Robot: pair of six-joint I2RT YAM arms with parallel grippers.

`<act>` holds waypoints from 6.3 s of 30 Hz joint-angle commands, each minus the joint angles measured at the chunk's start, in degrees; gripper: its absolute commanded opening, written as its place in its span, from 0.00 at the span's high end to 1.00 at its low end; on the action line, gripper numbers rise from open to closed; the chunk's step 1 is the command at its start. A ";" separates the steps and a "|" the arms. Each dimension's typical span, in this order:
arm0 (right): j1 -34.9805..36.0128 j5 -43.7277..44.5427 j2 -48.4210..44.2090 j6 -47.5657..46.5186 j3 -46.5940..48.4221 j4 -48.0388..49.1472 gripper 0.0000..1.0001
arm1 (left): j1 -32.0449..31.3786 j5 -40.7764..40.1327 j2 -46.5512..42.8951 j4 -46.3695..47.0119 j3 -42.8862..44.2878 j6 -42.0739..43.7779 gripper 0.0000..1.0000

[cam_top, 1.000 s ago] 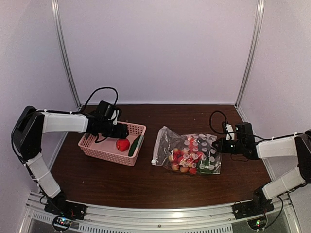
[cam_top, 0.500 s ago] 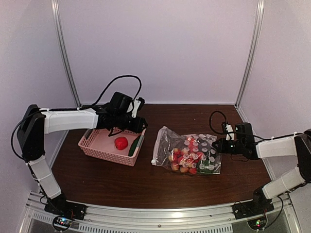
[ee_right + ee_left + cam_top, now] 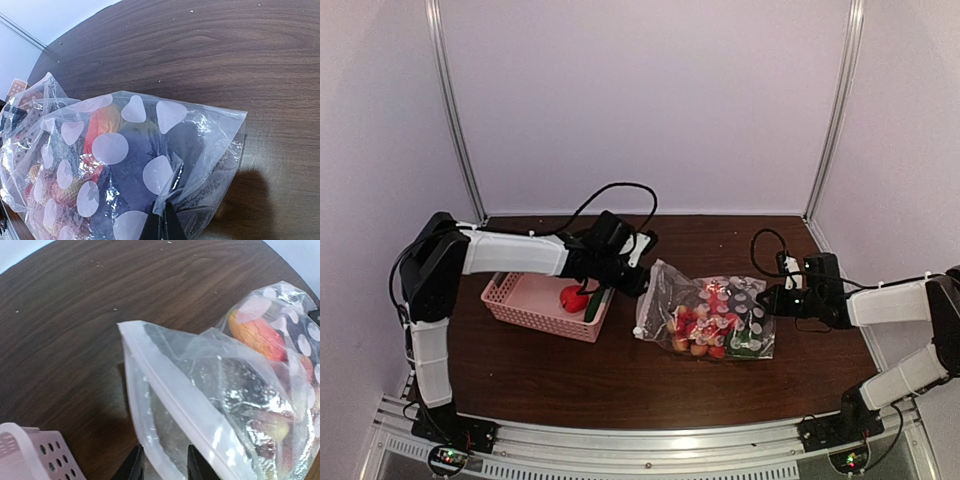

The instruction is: Open the zip-top bag and remove the fake food

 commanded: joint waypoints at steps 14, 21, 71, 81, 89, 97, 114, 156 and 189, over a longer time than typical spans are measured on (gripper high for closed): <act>-0.13 -0.76 -0.06 0.33 -1.06 1.20 1.00 | -2.17 20.84 5.65 10.38 0.38 -0.86 0.68; -0.13 -1.08 0.44 0.50 -1.14 1.52 1.00 | -2.17 21.11 9.60 9.23 3.43 -1.94 0.65; 0.35 1.14 -0.43 0.78 -1.15 0.35 1.00 | -4.72 22.48 8.97 4.67 5.85 3.12 0.82; 0.18 2.95 -2.18 1.05 -1.76 -0.17 1.00 | -3.95 17.69 -1.06 4.05 2.14 3.26 1.00; -0.21 4.62 -2.53 1.39 -1.74 -0.97 1.00 | -3.18 15.69 -6.68 3.05 0.38 3.71 1.00; -0.65 5.72 -3.25 1.67 -2.03 -1.19 1.00 | -2.18 13.76 -13.42 5.49 -3.77 2.62 1.00; -0.97 5.71 -3.25 1.58 -2.11 -1.37 1.00 | -1.18 7.93 -25.42 9.55 -7.36 0.39 1.00; -0.92 4.44 -1.85 1.75 -2.38 0.18 1.00 | 12.55 -20.10 -54.02 -0.14 -33.22 -6.84 1.00; -0.97 4.21 -2.20 1.02 -2.47 0.05 1.00 | 25.40 -12.57 -28.07 8.05 -33.46 -7.31 0.70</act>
